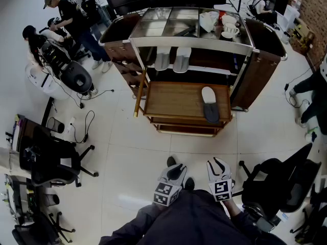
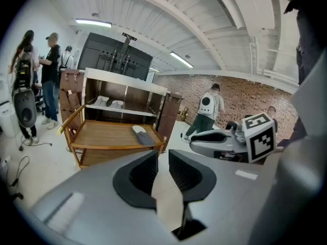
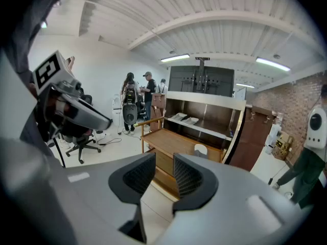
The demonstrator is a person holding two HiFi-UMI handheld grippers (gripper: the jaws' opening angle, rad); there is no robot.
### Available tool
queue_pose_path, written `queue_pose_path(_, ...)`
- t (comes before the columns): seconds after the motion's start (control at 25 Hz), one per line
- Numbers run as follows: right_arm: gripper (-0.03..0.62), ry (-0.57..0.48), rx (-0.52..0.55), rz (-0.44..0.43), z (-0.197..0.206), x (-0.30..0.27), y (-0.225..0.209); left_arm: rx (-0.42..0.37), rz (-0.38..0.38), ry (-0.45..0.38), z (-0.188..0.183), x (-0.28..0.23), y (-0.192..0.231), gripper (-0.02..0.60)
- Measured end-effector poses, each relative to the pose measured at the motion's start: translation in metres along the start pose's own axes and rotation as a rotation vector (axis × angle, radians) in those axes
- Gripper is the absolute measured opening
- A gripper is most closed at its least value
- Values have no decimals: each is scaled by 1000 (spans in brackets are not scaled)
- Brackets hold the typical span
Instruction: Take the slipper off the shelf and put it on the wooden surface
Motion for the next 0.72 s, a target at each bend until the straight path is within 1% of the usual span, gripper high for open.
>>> queue_pose_path(0.12,109,33,22,-6,-2,-55,-36,15,-31,-13,-4,-5,27,83)
queue_pose_path(0.28,133,72,72,32,-24,-130,-89,47,-45,-10,-12,-14,65,84)
queue_pose_path(0.4,137,126,108,52,-38,-193,-124,81,-65,-7,-25,-22,100,86)
queue_pose_path(0.48,140,190,113,51,-41,-234,-143,102,-74,1,-33,-28,122,86)
queue_pose_path(0.56,140,277,91,50,-35,-272,-166,126,-70,25,-41,-39,139,86)
queue_pose_path(0.64,140,372,41,61,-20,-304,-189,143,-65,54,-49,-56,155,89)
queue_pose_path(0.72,140,455,-20,98,-3,-335,-212,138,-64,79,-57,-80,175,92)
Point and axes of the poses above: the fingertips, and each gripper's own axes: x backward along the fingers, y to its left, z out of its underside, the point moved 8 cm from there along x, backward along the fingers, and after that the axes turned 6 degrees about -z, right-handed, at the moved point
